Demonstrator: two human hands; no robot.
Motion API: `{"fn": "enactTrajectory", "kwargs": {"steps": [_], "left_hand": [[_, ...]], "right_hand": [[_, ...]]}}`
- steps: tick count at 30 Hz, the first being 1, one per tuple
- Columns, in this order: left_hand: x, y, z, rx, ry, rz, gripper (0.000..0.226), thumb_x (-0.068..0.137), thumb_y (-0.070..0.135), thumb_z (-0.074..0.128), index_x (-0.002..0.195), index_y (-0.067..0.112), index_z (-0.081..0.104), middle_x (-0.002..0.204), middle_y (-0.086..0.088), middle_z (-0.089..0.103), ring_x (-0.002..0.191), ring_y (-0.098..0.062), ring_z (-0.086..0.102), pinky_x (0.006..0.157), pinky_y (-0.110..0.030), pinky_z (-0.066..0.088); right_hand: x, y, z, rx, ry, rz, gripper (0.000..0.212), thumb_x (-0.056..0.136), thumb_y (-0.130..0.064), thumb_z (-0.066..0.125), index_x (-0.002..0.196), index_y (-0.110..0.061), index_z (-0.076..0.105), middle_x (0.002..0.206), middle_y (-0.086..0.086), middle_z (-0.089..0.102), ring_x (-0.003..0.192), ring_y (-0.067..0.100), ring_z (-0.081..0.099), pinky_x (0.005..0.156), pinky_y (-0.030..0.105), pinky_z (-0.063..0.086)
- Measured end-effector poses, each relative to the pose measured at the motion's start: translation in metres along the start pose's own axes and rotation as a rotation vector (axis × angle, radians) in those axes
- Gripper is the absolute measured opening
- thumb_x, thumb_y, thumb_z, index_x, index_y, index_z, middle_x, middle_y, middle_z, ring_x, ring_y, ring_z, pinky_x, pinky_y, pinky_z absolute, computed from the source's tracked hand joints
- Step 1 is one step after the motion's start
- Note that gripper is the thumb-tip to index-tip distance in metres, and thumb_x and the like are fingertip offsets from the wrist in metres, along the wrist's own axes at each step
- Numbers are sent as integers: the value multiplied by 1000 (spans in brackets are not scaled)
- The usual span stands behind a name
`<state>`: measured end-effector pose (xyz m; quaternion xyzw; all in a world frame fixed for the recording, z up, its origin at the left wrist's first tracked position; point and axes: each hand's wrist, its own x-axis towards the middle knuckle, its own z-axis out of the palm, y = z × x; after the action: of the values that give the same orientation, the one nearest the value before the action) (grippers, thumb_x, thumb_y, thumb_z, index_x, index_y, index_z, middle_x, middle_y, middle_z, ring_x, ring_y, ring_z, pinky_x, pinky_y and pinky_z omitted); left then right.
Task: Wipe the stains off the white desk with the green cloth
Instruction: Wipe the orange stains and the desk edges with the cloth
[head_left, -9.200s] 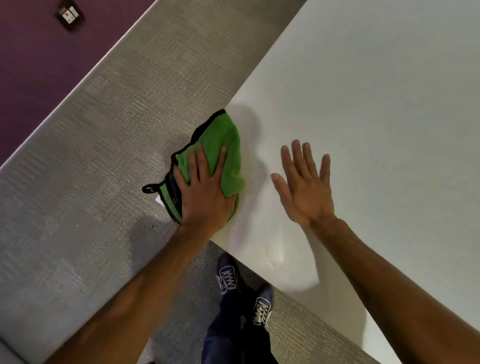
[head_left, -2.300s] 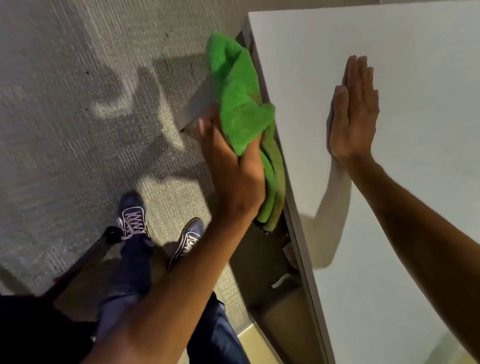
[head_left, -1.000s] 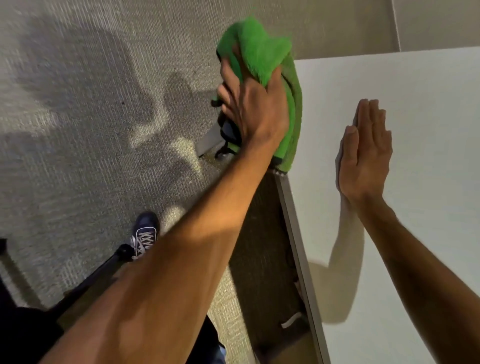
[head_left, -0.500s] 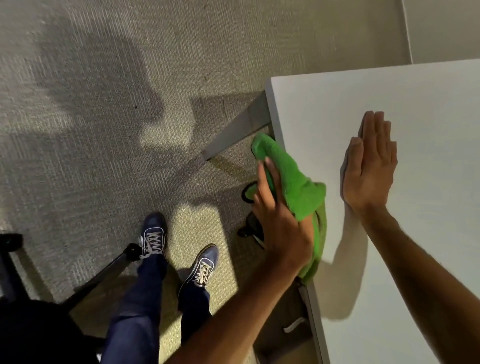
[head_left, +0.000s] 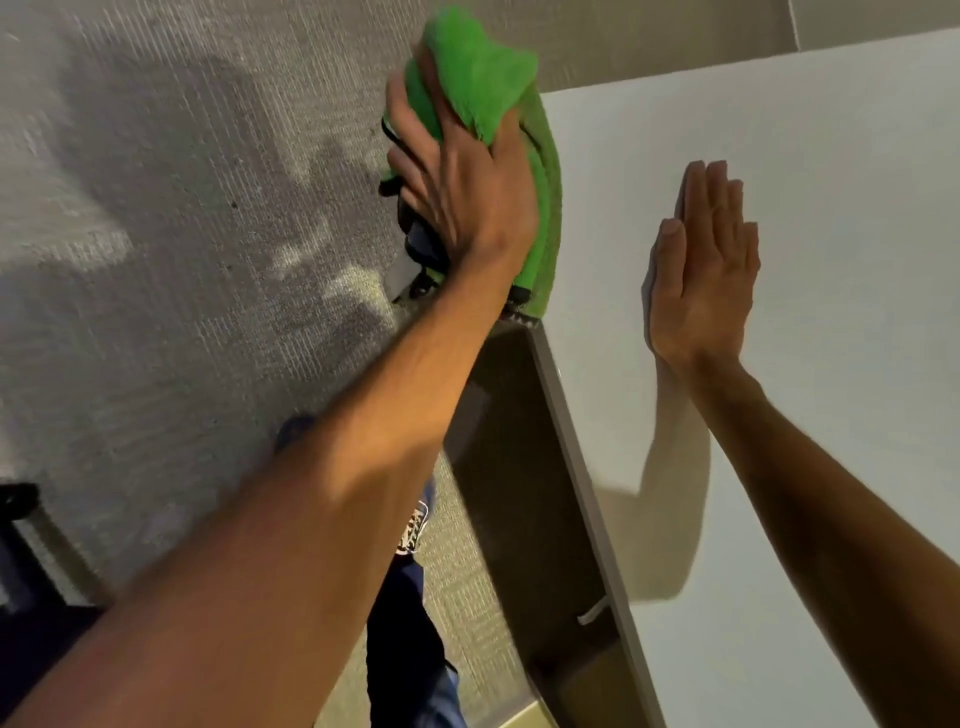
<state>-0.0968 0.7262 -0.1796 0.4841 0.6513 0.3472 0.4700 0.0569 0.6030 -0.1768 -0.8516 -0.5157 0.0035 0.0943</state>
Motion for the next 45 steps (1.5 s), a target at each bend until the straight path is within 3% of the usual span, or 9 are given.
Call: {"fn": "enactTrajectory", "kwargs": {"steps": [14, 18, 23, 30, 32, 35, 39, 43, 45], "left_hand": [[-192, -47, 2, -173, -25, 18, 73, 98, 35, 53, 156, 2, 24, 156, -22, 35, 141, -30, 42, 114, -52, 40], [-160, -33, 6, 72, -6, 46, 82, 95, 41, 45, 160, 1, 15, 163, -13, 26, 131, -22, 37, 113, -34, 29], [-85, -10, 3, 234, -36, 25, 86, 92, 38, 50, 160, 3, 11, 166, -12, 17, 137, -27, 31, 112, -42, 26], [58, 40, 6, 384, -84, -133, 65, 101, 48, 46, 154, 12, 34, 156, -8, 39, 139, -30, 41, 110, -43, 35], [83, 46, 2, 285, -143, -151, 51, 102, 40, 47, 143, 10, 50, 141, -9, 55, 129, -25, 54, 102, -29, 43], [94, 39, -13, -29, -254, -197, 26, 99, 24, 54, 109, 6, 70, 92, 2, 67, 79, -8, 64, 66, -10, 50], [98, 16, -36, -373, -375, -399, 27, 102, 28, 49, 101, 11, 70, 109, -12, 73, 107, -29, 70, 98, -43, 57], [106, 7, -58, -577, -460, -496, 46, 105, 38, 36, 115, 12, 73, 115, -12, 76, 105, -27, 74, 87, -39, 61], [109, 7, -66, -597, -464, -487, 54, 106, 37, 34, 98, 16, 82, 103, -8, 80, 96, -24, 77, 77, -34, 63]], "right_hand": [[-2, -2, -12, -31, -41, 13, 56, 110, -30, 19, 163, -14, 18, 172, 8, 13, 161, 25, 7, 130, 51, 10], [-2, -1, -12, -18, -33, 8, 55, 110, -29, 20, 163, -14, 18, 172, 8, 13, 161, 25, 7, 130, 52, 11], [-2, 0, -9, -20, -26, 4, 56, 110, -30, 20, 163, -14, 18, 172, 7, 13, 161, 24, 7, 130, 53, 11], [-1, -2, -7, -8, -27, -5, 59, 108, -32, 23, 163, -10, 18, 172, 9, 11, 161, 28, 5, 130, 52, 6], [-1, -1, -6, -11, -27, -12, 60, 108, -32, 23, 163, -11, 17, 173, 8, 10, 161, 27, 4, 130, 53, 7], [0, 2, -4, -24, -18, -7, 60, 108, -35, 22, 164, -15, 16, 173, 5, 9, 161, 24, 4, 129, 54, 10], [0, 7, -2, -25, -12, 4, 56, 110, -37, 20, 164, -21, 15, 173, 1, 11, 161, 20, 4, 129, 54, 14], [0, 9, -2, -24, -9, -1, 56, 109, -33, 23, 164, -19, 18, 173, 3, 13, 161, 21, 6, 128, 55, 16], [1, 7, -6, -11, -21, 7, 57, 109, -32, 25, 163, -17, 20, 172, 4, 15, 161, 22, 8, 127, 56, 17]]}}
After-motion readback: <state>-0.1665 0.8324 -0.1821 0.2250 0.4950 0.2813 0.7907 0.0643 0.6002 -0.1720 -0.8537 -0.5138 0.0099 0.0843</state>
